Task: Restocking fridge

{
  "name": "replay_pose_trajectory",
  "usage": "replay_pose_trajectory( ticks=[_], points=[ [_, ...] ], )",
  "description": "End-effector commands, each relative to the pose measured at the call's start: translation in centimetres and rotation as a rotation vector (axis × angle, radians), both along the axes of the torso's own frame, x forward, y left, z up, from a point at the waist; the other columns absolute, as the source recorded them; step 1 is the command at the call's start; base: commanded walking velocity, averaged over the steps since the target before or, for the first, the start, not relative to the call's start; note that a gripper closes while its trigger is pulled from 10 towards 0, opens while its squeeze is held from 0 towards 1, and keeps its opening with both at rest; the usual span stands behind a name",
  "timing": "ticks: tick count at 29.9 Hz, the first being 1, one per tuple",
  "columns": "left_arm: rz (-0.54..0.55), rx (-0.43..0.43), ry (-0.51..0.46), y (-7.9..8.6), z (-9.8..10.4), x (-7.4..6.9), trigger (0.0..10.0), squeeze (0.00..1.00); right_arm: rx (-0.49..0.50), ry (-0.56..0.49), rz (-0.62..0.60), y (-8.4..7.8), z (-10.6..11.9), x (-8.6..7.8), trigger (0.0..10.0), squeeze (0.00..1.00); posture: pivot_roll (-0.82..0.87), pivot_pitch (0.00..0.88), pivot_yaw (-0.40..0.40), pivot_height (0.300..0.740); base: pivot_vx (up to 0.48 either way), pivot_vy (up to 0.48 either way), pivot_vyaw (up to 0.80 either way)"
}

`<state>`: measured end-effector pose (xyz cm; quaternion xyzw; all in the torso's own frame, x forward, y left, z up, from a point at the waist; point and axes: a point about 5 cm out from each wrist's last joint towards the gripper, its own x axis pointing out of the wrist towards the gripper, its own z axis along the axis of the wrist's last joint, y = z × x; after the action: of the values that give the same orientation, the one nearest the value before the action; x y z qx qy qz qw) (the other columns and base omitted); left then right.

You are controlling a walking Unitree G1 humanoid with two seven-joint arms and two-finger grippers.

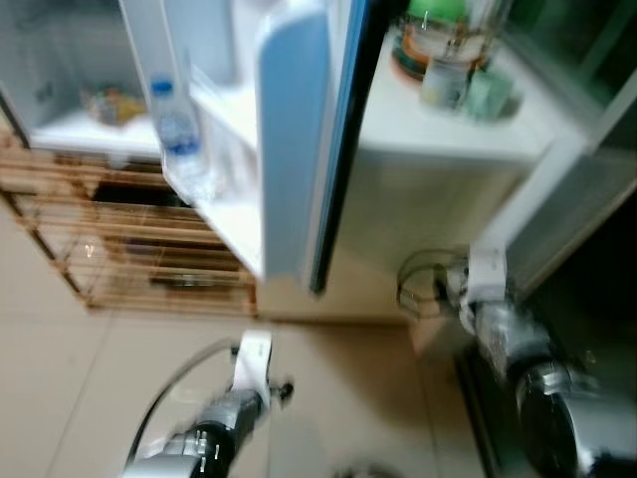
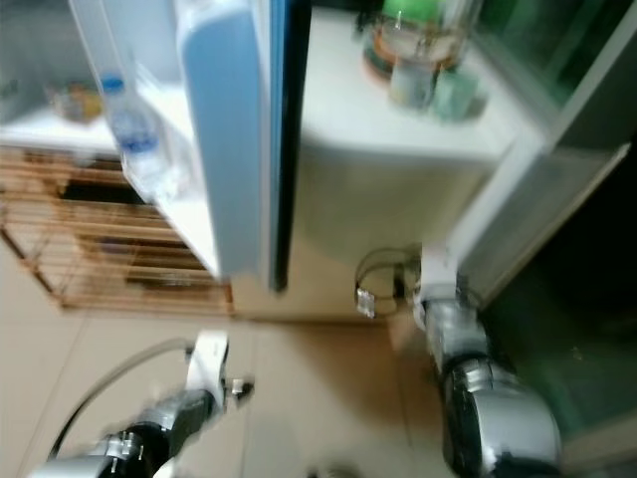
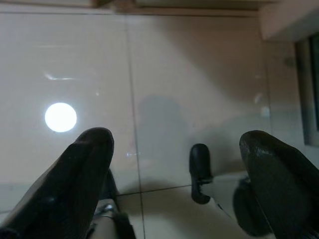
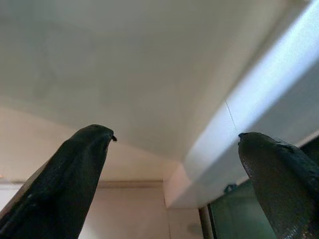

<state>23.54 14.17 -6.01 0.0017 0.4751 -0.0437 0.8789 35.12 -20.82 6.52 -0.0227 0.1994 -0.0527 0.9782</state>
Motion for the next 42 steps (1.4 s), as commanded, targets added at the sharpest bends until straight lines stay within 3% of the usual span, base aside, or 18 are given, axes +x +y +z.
replay_pose_trajectory(
  ticks=[1, 3, 5, 7, 9, 16, 19, 23, 25, 27, 30, 31, 35, 38, 39, 41, 42],
  points=[
    [0.011, 0.005, 0.006, 0.5, -0.2, -0.3, 10.0, 0.00, 0.024, 0.073, -0.017, 0.5, -2.0, -1.2, 10.0, 0.00, -0.05, 0.000, -0.101, 0.740, 0.000, 0.000, 0.00],
    [-0.001, 0.007, -0.003, 0.5, -0.1, -0.2, 10.0, 0.00, 0.087, -0.006, -0.029, 1.3, -0.1, 0.3, 10.0, 0.00, -0.05, 0.000, -0.101, 0.740, 0.000, 0.000, 0.00],
    [-0.007, 0.013, -0.001, 0.5, -0.1, -0.2, 10.0, 0.00, 0.114, -0.028, -0.012, 1.8, 0.5, 0.7, 10.0, 0.00, -0.05, 0.000, -0.099, 0.740, 0.000, 0.000, 0.00],
    [-0.011, 0.020, 0.002, 0.5, -0.2, -0.3, 10.0, 0.00, 0.164, -0.058, 0.051, 3.3, 1.3, 1.4, 10.0, 0.00, -0.06, 0.000, -0.097, 0.740, 0.000, 0.000, 0.00],
    [-0.015, 0.024, -0.003, 0.4, -0.1, -0.2, 10.0, 0.00, 0.239, -0.095, 0.176, 6.3, 2.4, 2.0, 10.0, 0.00, -0.06, 0.000, -0.096, 0.740, 0.000, 0.000, 0.00],
    [-0.035, 0.031, -0.003, 0.3, -0.1, -0.2, 10.0, 0.00, 0.347, -0.173, 0.351, 10.9, 4.5, 2.7, 10.0, 0.00, -0.07, 0.000, -0.097, 0.740, 0.000, 0.000, 0.00],
    [-0.037, 0.031, -0.002, 0.3, -0.1, -0.2, 10.0, 0.00, 0.374, -0.186, 0.399, 11.8, 5.0, 2.8, 10.0, 0.00, -0.07, 0.000, -0.102, 0.740, 0.000, 0.000, 0.00],
    [-0.040, 0.029, -0.002, 0.2, -0.1, -0.2, 10.0, 0.00, 0.600, -0.172, 0.701, 15.2, 7.0, 2.1, 10.0, 0.00, -0.06, 0.000, -0.111, 0.740, 0.000, 0.000, 0.00],
    [-0.045, 0.031, 0.008, 0.2, -0.1, -0.2, 10.0, 0.00, 0.766, -0.126, 0.947, 15.9, 8.1, 0.1, 10.0, 0.00, -0.06, 0.000, -0.113, 0.740, 0.000, 0.000, 0.00],
    [-0.058, 0.035, 0.029, 0.1, -0.2, -0.3, 10.0, 0.00, 0.875, -0.097, 1.097, 15.6, 8.8, -2.0, 10.0, 0.00, -0.07, 0.000, -0.110, 0.740, 0.000, 0.000, 0.00],
    [-0.077, 0.040, 0.057, 0.2, -0.3, -0.5, 10.0, 0.00, 0.919, -0.074, 1.116, 14.6, 8.3, -2.9, 10.0, 0.00, -0.07, 0.000, -0.104, 0.740, 0.000, 0.000, 0.00],
    [-0.084, 0.041, 0.061, 0.2, -0.3, -0.5, 10.0, 0.00, 0.866, -0.048, 1.011, 13.5, 6.4, -2.3, 10.0, 0.00, -0.07, 0.000, -0.100, 0.740, 0.000, 0.000, 0.00],
    [-0.086, 0.041, 0.059, 0.2, -0.3, -0.5, 10.0, 0.00, 0.786, 0.000, 0.808, 11.1, 3.2, -1.3, 10.0, 0.00, -0.08, 0.000, -0.096, 0.740, 0.000, 0.000, 0.00],
    [-0.085, 0.049, 0.047, 0.2, -0.3, -0.5, 10.0, 0.00, 0.558, 0.149, 0.394, 6.5, -1.5, -1.7, 10.0, 0.00, -0.07, 0.000, -0.096, 0.740, 0.000, 0.000, 0.00],
    [-0.080, 0.054, 0.037, 0.3, -0.2, -0.4, 10.0, 0.00, 0.574, 0.189, 0.272, 5.2, -2.4, -2.1, 10.0, 0.00, -0.07, 0.000, -0.098, 0.740, 0.000, 0.000, 0.00],
    [-0.051, 0.052, 0.007, 0.4, -0.1, -0.2, 10.0, 0.00, 0.539, 0.205, 0.170, 3.4, -3.2, -2.7, 10.0, 0.00, -0.07, 0.000, -0.097, 0.740, 0.000, 0.000, 0.00],
    [-0.051, 0.052, 0.007, 0.4, -0.1, -0.2, 10.0, 0.00, 0.539, 0.205, 0.170, 3.4, -3.2, -2.7, 10.0, 0.00, -0.07, 0.000, -0.097, 0.740, 0.000, 0.000, 0.00]
  ],
)
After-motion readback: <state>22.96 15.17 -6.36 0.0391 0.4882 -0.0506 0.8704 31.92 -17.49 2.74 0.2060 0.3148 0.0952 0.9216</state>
